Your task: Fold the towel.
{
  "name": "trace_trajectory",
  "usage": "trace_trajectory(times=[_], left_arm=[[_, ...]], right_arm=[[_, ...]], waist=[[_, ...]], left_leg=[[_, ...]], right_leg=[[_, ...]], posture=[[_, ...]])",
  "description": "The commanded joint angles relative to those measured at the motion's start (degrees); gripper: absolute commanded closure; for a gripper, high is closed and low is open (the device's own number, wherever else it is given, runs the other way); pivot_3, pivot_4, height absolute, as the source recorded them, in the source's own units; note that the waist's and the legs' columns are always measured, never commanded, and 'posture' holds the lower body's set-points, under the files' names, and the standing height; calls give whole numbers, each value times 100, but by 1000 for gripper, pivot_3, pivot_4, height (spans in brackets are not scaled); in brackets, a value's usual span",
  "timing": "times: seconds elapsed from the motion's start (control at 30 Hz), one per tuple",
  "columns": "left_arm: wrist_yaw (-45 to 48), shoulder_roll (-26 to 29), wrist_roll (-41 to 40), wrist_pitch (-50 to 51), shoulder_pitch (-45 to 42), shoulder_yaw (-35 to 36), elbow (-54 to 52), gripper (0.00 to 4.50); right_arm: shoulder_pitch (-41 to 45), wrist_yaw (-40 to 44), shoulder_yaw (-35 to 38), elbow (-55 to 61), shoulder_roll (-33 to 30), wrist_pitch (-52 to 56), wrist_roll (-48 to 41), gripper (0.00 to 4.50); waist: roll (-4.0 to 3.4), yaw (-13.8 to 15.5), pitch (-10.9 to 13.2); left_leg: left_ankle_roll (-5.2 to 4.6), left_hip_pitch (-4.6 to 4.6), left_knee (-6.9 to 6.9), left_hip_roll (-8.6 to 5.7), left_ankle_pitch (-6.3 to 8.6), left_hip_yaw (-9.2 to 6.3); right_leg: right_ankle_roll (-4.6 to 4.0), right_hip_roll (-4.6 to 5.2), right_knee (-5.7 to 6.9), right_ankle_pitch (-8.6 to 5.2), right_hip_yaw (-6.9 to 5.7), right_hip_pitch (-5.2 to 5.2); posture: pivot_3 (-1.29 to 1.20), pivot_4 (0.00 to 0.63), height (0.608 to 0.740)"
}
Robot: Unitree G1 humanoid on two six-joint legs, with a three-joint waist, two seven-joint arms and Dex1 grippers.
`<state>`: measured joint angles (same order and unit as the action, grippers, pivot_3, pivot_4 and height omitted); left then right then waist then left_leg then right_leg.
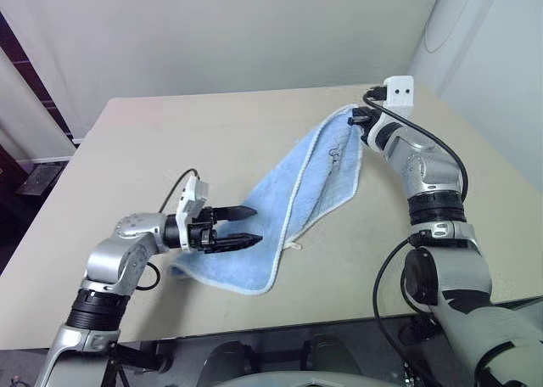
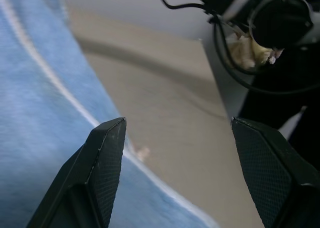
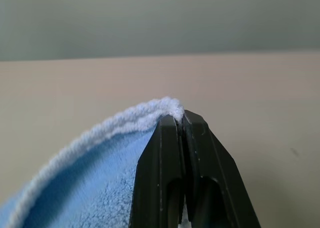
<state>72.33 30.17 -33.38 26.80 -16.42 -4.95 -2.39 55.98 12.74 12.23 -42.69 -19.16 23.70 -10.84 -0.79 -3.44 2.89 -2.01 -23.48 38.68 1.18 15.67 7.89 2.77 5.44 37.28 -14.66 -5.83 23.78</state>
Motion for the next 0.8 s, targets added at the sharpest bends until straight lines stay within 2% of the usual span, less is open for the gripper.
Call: trace_trajectory(times=[0.03,0.17,0.33,0.5,0.63,0.8], left_arm=[[34,-17,283,-249,57,-238,43,975],[3,-209,579,-583,148,-463,395,975],[393,-29,691,-491,140,-676,557,975],[430,243,662,-134,158,-844,-48,975],[311,296,548,538,-162,-920,-422,975],[534,429,635,735,-564,-978,-101,975]], right_arm=[[472,-392,197,-601,-181,-563,90,4476],[613,-592,229,-1129,-281,-862,146,4476],[601,-657,192,-1366,-302,-1061,174,4476],[563,-719,233,-1426,-256,-1124,129,4476],[520,-725,173,-1380,-217,-1120,173,4476],[501,-723,214,-1414,-296,-1130,157,4476]], waist=[[-1,-10,1],[-1,-8,1],[-1,-41,1],[-2,-49,1],[-2,-33,2],[-2,-44,2]], left_leg=[[-1,0,0,0,0,0],[-3,0,-1,4,-2,0],[-5,2,0,18,-1,0],[-4,4,-1,34,-1,0],[-4,4,0,35,-1,0],[-5,5,3,34,-1,0]], right_leg=[[1,-2,0,0,0,0],[7,-11,0,-1,3,0],[9,-25,1,0,4,-1],[8,-40,3,1,8,2],[8,-41,3,0,9,1],[8,-43,3,1,12,-1]], posture=[[0,0,740],[0,0,740],[0,0,740],[0,0,740],[0,0,740],[0,0,740]])
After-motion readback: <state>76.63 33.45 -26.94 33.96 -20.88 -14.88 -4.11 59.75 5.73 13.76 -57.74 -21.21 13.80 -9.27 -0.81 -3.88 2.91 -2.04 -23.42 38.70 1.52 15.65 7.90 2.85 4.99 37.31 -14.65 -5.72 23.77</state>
